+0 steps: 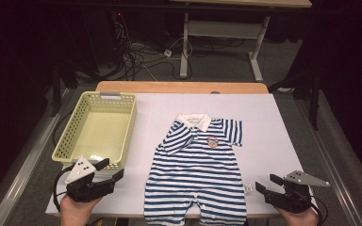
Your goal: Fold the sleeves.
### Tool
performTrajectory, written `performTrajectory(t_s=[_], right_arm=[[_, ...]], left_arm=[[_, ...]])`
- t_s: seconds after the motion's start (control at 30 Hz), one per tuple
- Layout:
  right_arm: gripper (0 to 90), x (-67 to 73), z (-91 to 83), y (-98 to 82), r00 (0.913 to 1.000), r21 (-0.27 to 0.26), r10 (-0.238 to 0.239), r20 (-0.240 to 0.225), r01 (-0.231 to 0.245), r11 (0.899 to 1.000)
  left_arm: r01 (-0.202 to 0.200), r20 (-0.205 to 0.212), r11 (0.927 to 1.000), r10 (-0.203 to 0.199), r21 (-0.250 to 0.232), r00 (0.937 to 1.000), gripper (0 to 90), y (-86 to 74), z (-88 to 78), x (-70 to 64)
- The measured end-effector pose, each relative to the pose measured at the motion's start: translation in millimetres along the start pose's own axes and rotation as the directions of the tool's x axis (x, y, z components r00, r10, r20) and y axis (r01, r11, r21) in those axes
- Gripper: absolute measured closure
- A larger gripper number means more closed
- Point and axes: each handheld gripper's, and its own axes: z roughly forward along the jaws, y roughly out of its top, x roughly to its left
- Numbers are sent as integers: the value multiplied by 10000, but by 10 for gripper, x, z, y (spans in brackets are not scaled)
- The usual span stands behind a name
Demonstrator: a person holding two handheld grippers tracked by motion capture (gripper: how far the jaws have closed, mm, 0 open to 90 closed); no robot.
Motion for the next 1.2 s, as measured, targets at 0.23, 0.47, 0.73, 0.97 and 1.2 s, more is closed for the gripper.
performTrajectory(t_s=[0.23,0.47,0.73,0.97,1.2], right_arm=[[330,-4,12,7,9999,27,115,17,-115,9999],[332,-2,7,7,9999,-47,-4,116,4,10000],[333,0,10,9,9999,-110,37,137,-35,9999],[334,12,5,21,10000,-403,17,33,-16,9992],[332,37,10,68,9999,-837,-6,-127,-5,9965]], left_arm=[[185,-59,9997,-186,-179,9998,327,-76,-35,39],[289,-32,9993,-290,-242,9996,329,-164,-72,61],[259,4,9997,-259,-53,9997,329,-210,-47,49],[388,192,9992,-387,-13,9991,329,-224,-30,45],[581,382,9982,-576,-146,9976,328,-228,-45,64]])
